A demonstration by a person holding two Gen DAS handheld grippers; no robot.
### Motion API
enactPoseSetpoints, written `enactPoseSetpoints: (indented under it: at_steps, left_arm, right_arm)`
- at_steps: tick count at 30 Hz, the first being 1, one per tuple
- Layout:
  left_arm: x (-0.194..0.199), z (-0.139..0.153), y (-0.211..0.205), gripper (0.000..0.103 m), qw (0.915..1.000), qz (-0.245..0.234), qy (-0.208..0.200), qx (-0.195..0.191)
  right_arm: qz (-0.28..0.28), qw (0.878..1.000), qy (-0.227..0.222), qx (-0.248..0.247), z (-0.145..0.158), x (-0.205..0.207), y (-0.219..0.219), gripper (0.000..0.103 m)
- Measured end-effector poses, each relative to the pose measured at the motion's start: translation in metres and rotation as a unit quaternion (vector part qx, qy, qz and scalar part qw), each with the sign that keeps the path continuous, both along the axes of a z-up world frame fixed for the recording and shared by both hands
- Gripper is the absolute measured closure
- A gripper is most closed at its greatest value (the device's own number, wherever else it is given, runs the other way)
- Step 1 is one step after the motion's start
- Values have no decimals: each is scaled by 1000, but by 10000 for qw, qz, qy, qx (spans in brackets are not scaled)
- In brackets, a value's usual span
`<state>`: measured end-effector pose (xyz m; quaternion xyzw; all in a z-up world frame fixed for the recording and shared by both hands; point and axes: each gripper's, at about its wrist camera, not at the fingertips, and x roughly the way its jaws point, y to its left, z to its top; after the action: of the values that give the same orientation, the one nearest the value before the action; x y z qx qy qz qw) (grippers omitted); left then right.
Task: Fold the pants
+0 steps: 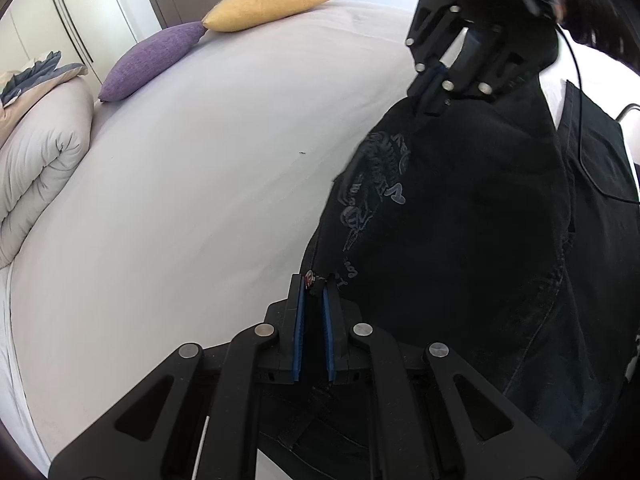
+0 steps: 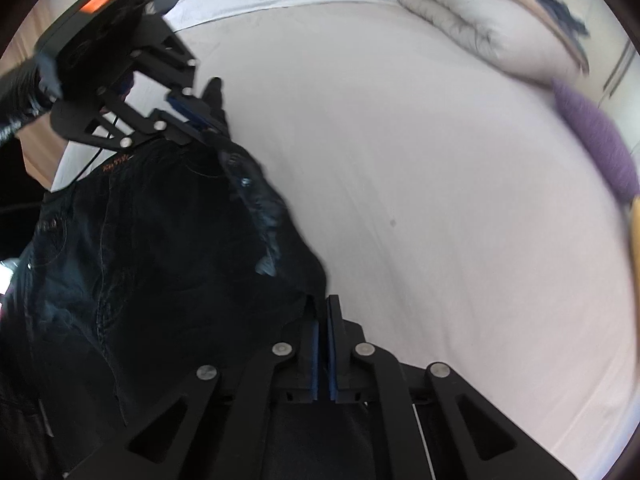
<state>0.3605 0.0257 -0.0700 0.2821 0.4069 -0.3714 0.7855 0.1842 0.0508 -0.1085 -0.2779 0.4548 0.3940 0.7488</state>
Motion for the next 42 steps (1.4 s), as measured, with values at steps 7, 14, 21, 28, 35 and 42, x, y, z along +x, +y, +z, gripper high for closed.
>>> enactPoseSetpoints:
  at_steps: [7, 14, 21, 28, 35, 42]
  left_arm:
    - [-34, 18, 8, 96, 9999, 62, -97, -88]
    - [-103, 39, 21, 96, 9995, 16, -325, 52]
    - [-202, 31, 13, 96, 9981, -379, -358, 320]
    - [-277, 7, 1, 96, 9965, -494, -70, 675]
    - [-325, -5, -10, 96, 9955, -484, 82, 816]
    - [-346, -19, -2, 96, 9934, -582, 175, 970]
  right_arm:
    - [600, 9907, -1079, -576, 9, -69, 50, 100]
    - [1478, 9171, -2981, -2197, -15, -176, 67, 100]
    - [2790, 8060, -3920, -3447, -62, -294, 59, 100]
    - [3320, 7781, -3993, -3534, -67, -363, 59, 100]
    - [3458, 7795, -3865, -3514, -74, -394, 58, 100]
    - [3520, 7812, -3759, -3530, -75, -392, 69, 100]
